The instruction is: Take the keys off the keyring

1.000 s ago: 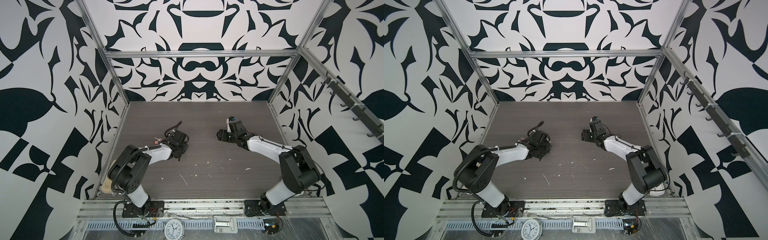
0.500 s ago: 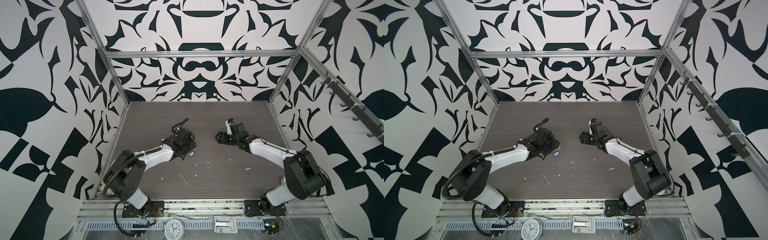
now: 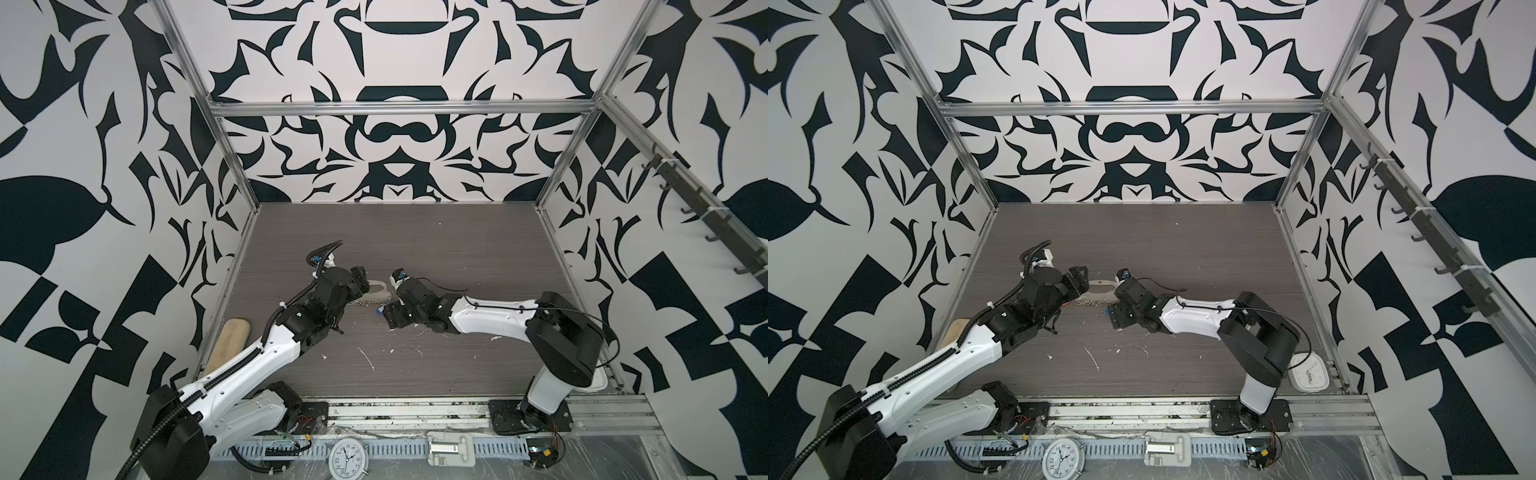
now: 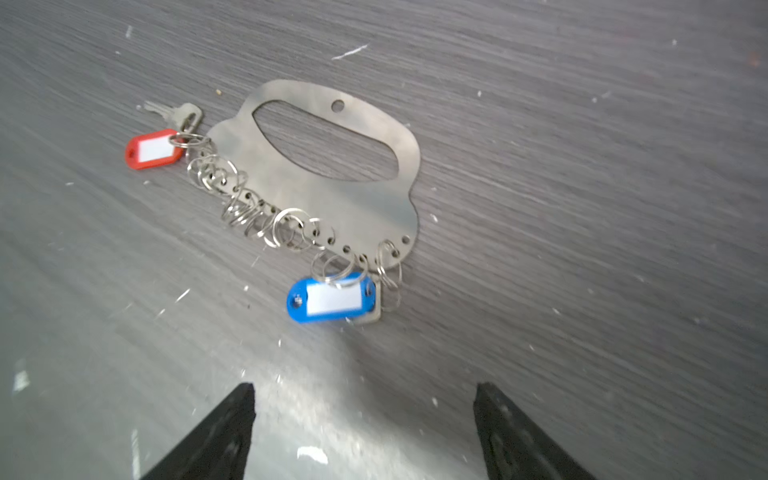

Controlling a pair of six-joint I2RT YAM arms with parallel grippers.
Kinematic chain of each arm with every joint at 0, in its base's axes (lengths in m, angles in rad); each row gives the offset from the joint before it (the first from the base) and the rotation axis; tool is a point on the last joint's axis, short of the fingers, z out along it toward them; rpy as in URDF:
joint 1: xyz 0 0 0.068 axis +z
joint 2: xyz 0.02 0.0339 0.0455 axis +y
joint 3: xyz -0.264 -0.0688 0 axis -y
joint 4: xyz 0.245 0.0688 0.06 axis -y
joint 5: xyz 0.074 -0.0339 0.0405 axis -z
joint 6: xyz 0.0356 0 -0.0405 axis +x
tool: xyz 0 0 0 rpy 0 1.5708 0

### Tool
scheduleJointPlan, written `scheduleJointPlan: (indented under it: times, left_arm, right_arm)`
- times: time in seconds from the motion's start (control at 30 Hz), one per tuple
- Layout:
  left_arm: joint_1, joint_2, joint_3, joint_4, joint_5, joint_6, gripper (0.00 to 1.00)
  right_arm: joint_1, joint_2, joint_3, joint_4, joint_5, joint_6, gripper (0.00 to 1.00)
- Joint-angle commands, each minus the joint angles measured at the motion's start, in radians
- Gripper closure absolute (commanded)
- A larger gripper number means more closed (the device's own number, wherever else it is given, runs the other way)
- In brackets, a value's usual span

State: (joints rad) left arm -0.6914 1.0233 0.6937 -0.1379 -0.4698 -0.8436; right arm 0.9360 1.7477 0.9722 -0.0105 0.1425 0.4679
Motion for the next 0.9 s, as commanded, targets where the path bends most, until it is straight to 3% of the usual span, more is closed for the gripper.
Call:
scheduleJointPlan:
  times: [0.0,0.2,0.5,0.87]
  left_arm:
    - [-0.002,-0.033,-0.015,-0.034,-0.071,0.031,0.16]
    - [-0.002,-0.051,-0.041,-0.031,-0.081,0.034,0.16]
    - [0.000,-0.072,-0.064,-0.035,-0.101,0.038,0.16]
    - [0.006,-0.089,-0.073,-0.042,-0.123,0.041,0.16]
  right_arm:
    - [0.041,0.034,0.067,0.008,0.184,0.006,0.14]
    - [0.069,0.103,0.123,0.000,0.280,0.033,0.10]
    - [0.072,0.220,0.265,-0.110,0.287,0.015,0.10]
    - [0.078,0.263,0.282,-0.185,0.309,0.012,0.11]
